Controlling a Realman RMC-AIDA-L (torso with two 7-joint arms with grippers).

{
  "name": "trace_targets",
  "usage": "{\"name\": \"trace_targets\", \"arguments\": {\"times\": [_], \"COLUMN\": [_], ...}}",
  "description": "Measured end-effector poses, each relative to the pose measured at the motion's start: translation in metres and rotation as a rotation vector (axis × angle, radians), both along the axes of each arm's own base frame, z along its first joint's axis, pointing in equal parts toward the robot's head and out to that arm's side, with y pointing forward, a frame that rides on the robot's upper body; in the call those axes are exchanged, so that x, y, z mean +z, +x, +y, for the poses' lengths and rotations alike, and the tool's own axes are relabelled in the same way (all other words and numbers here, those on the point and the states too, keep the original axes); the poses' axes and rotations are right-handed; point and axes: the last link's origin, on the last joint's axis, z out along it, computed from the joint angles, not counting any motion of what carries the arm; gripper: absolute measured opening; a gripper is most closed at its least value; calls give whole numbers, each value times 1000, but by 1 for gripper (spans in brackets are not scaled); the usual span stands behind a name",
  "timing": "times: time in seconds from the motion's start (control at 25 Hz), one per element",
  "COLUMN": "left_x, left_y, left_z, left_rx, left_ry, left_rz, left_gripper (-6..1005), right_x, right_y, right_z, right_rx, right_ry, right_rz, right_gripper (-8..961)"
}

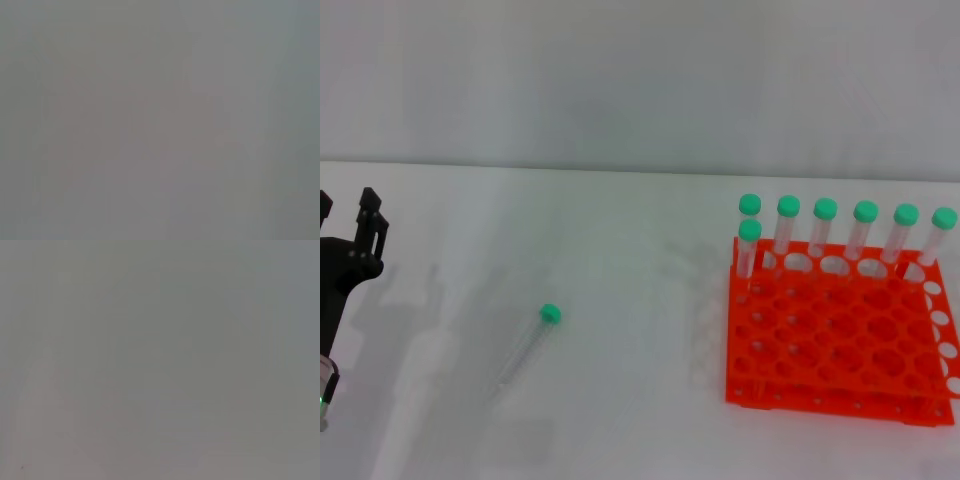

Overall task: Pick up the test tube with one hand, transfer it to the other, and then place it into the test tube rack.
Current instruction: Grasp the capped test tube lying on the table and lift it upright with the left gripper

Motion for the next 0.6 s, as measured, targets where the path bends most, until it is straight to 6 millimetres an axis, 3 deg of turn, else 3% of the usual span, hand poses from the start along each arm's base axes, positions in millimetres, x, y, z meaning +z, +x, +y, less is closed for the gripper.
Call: {"name": "trace_targets", "arguments": {"times": [0.6], "left_x": [-1], "left_y": [1], "left_z": [0], "left_rx": [-1], "left_ry": [-4], "left_rz": [-1], "left_gripper": [328], "right_x": [2], "right_y": [1], "right_z": [-2], "right_rx": [-2], "right_ry": [10], "right_rz": [-1], "right_gripper": [511]}}
